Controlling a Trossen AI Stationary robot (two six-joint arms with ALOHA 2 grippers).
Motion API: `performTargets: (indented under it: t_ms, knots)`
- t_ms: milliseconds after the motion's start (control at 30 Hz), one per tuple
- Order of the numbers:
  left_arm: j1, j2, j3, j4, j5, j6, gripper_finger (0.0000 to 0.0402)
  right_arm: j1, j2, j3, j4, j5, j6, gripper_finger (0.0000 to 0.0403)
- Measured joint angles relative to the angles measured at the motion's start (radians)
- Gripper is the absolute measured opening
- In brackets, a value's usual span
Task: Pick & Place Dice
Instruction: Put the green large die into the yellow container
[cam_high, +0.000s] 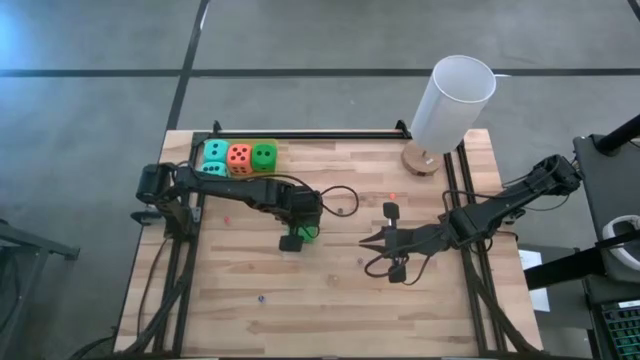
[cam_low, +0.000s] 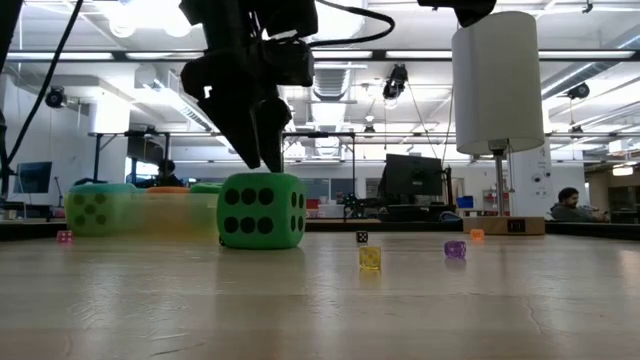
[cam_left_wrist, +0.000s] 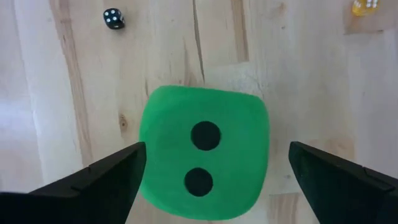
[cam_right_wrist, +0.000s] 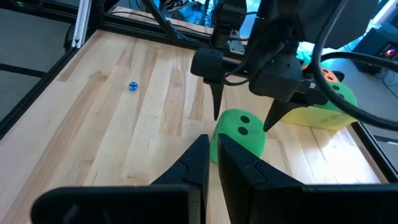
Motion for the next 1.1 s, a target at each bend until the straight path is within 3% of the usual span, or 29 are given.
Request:
performTargets:
  t_ms: [433,1100]
  knots:
    - [0.045,0.0,-0.002,-0.01,0.062,0.042,0.0399,0.0,0.0,0.0,0.0,0.0,0.0,0.0028]
    - [0.049,0.001,-0.029,-0.001,0.058,0.074,0.0399,0.0,0.0,0.0,0.0,0.0,0.0,0.0028]
